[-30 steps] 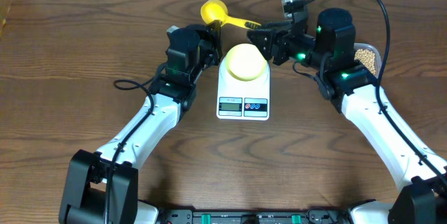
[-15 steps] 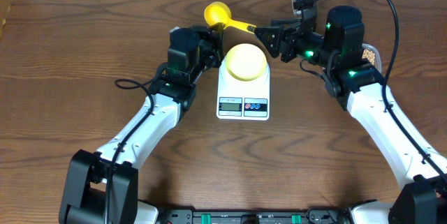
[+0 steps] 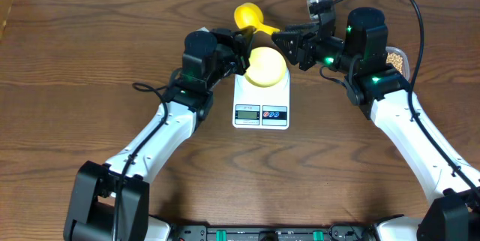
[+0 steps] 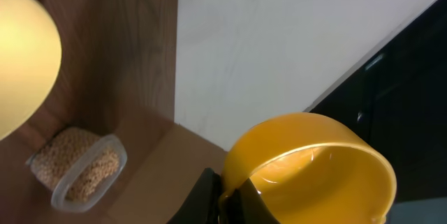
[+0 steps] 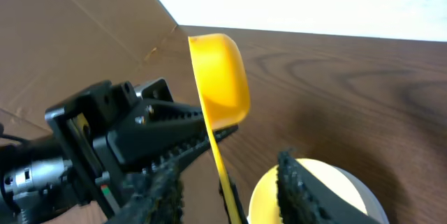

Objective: Scoop item into bowl and weigh 50g on scale
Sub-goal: 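Grasp the scoop handle with the right gripper and release the left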

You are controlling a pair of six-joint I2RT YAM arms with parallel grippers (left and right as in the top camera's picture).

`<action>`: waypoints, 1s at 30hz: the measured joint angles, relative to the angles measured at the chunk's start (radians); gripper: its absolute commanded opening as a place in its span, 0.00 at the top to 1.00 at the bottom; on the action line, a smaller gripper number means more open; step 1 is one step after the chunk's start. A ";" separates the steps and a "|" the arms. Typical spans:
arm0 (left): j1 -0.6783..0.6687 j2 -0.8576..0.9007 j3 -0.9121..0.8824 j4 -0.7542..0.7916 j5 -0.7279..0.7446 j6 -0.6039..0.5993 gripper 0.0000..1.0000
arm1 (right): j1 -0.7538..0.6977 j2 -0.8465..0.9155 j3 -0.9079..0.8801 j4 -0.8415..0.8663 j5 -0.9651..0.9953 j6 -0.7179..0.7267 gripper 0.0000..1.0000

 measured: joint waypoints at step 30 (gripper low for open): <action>-0.013 0.000 0.000 0.021 0.022 -0.009 0.92 | 0.010 0.000 0.000 0.008 0.000 0.000 0.95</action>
